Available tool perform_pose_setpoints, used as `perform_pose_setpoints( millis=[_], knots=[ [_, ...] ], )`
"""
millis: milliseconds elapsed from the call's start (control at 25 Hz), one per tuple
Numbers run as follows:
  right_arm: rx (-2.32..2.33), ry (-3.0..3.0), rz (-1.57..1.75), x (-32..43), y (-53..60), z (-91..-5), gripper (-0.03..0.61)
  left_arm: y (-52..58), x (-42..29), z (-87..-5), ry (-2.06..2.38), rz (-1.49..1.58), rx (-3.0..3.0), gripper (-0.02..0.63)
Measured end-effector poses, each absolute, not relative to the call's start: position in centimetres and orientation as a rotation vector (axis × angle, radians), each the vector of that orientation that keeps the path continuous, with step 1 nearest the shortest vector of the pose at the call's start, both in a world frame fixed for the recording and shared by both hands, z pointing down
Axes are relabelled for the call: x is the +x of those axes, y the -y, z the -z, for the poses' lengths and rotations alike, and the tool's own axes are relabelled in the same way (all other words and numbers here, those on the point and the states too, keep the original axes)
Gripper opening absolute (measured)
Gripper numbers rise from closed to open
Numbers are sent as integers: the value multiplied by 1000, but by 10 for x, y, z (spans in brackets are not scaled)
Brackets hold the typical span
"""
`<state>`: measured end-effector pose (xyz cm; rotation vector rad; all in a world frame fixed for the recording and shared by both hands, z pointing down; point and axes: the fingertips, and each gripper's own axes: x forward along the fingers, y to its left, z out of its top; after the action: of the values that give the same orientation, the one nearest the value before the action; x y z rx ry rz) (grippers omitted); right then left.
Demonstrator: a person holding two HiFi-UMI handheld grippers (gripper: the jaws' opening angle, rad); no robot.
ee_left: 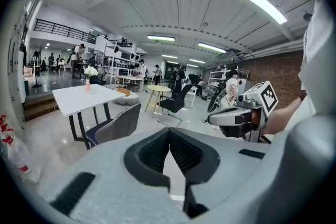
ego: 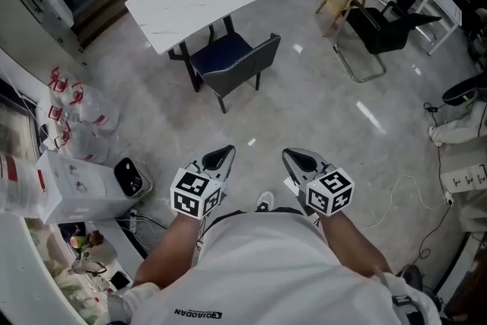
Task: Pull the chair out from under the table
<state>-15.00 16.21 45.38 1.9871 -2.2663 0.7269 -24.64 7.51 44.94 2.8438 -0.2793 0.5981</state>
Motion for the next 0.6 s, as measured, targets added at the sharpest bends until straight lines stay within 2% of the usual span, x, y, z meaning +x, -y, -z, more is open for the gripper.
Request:
perform_pose_setpoints(
  millis=[600],
  knots=[
    [1914,2308,-786,-79,-125,-471,6,-42,-179,-466,350,-639,2787,8]
  ],
)
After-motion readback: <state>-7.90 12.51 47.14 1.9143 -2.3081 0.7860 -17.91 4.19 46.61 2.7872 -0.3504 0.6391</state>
